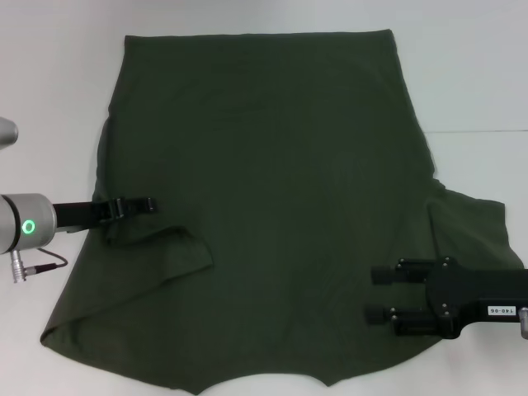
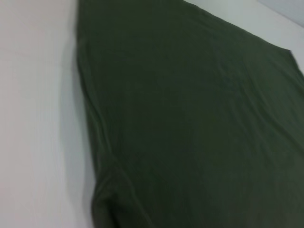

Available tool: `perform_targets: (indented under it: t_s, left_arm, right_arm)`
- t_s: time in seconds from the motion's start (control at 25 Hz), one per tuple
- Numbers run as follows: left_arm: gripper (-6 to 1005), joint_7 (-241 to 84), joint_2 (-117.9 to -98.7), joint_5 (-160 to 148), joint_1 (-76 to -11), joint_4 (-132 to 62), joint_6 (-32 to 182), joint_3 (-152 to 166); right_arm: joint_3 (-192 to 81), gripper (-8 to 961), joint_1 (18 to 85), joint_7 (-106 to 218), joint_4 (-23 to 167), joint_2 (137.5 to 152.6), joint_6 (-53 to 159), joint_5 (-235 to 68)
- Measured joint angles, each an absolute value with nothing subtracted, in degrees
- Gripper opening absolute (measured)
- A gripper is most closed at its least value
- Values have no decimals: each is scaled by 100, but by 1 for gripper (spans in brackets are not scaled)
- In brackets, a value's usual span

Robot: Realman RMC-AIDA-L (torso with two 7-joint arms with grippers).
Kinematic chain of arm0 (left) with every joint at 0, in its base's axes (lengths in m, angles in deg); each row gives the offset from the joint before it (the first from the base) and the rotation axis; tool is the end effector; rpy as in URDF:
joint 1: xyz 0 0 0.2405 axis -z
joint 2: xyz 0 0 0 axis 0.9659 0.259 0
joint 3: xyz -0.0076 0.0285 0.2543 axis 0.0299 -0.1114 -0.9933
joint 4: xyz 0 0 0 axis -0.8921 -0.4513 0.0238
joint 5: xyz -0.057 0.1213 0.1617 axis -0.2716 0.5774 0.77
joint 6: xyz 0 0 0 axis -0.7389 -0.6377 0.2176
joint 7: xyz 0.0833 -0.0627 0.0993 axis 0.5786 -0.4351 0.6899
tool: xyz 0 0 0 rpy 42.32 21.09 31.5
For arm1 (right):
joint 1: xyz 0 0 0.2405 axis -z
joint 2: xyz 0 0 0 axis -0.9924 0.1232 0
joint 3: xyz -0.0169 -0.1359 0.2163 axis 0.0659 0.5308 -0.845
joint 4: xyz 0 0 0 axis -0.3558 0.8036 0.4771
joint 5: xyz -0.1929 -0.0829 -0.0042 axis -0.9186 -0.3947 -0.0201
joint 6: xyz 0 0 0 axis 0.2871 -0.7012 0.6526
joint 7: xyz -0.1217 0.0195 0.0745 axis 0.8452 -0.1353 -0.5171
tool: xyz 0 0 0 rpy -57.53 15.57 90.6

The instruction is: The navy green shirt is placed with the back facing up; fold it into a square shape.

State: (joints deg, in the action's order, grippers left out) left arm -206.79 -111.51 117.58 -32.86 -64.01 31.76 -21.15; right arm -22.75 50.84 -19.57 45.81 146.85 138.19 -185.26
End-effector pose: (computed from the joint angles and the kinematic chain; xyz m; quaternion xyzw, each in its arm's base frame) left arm -0.2971 0.4208 0.0042 -0.7377 -0.5817 -0.1500 0.3080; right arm 0.2710 0.3198 0.0033 -0.9433 0.2249 0.2345 0.0677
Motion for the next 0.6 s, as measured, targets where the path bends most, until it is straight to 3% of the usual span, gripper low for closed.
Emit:
perform_targets:
  t_s: [0.6]
  left_arm:
    - [945,-20889,-11142,11778,-3041,-6382,3229,-2097]
  right_arm:
    - [-2290,754,5109,-1961,4581,14679,13828,-18526]
